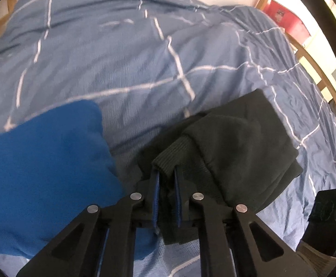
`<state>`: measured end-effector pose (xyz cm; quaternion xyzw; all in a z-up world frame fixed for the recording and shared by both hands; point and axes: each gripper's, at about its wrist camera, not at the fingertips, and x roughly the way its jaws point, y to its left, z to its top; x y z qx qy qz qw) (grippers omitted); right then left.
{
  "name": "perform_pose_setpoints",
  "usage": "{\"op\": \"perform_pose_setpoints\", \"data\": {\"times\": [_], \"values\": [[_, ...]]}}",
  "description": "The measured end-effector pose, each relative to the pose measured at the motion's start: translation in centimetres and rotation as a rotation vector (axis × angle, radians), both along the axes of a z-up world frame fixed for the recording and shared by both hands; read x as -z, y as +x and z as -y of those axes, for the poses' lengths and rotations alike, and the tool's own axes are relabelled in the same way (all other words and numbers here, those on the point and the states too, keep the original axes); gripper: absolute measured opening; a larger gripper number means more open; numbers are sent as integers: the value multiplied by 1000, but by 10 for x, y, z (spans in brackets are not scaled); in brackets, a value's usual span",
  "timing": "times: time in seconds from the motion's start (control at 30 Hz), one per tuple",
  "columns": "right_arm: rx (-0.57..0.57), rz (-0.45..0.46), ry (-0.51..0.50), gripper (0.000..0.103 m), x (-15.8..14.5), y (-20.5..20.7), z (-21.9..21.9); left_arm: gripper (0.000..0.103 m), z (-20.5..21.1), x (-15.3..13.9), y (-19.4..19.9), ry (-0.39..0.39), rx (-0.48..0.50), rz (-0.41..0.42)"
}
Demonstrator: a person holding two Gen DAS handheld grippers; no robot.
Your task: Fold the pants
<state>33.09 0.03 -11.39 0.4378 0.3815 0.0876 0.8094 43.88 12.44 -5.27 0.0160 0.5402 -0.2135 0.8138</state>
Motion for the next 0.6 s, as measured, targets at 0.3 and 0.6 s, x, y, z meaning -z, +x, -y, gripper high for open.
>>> {"op": "perform_pose_setpoints", "data": {"times": [0.3,0.6], "values": [[-68,-82,-70,58,-1,-31,18,49,-7,-21,-36,25,-100,100],[-114,109,-465,72,-83,-62,64,65,-10,-51,-72,16,-217,174]]}}
